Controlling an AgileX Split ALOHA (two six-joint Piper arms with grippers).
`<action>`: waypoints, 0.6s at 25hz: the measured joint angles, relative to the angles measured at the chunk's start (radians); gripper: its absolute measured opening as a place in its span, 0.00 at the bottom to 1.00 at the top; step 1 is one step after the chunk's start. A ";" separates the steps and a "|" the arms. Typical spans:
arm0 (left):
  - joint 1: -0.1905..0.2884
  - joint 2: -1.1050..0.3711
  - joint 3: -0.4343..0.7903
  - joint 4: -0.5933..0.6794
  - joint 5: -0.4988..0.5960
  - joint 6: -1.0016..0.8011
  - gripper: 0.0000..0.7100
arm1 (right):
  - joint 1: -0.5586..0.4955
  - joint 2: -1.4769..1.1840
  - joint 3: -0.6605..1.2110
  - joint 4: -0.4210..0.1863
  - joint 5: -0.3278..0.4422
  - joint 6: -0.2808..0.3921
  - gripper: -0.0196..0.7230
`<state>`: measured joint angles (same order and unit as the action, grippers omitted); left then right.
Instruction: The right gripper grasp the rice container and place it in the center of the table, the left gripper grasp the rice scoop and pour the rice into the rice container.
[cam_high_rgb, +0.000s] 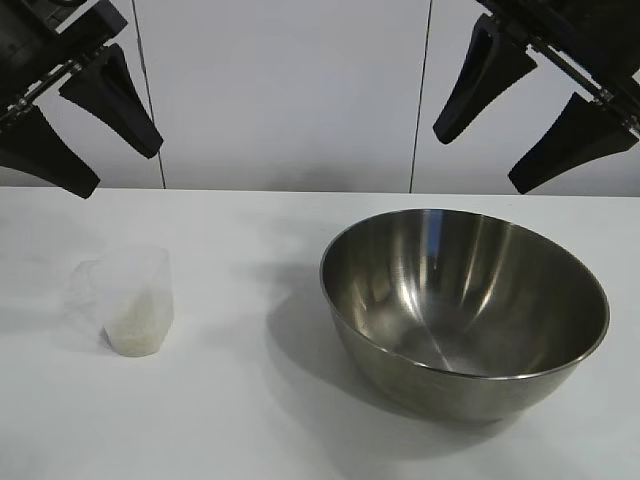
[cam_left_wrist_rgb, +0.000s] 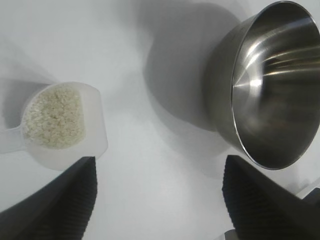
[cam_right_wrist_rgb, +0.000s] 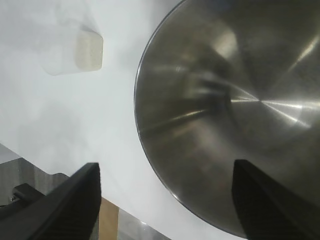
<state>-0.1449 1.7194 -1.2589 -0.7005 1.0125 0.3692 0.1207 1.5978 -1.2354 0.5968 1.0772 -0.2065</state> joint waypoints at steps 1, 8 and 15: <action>0.000 0.000 0.000 0.000 0.000 0.000 0.72 | 0.000 0.000 0.000 0.000 0.000 0.000 0.70; 0.000 0.000 0.000 0.000 0.000 0.001 0.72 | 0.000 0.000 -0.049 -0.042 0.042 -0.004 0.70; 0.000 0.000 0.000 0.000 0.000 0.001 0.72 | 0.000 -0.002 -0.146 -0.433 0.138 0.068 0.70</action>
<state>-0.1449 1.7194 -1.2589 -0.7005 1.0123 0.3701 0.1207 1.5955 -1.3819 0.1637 1.2156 -0.1384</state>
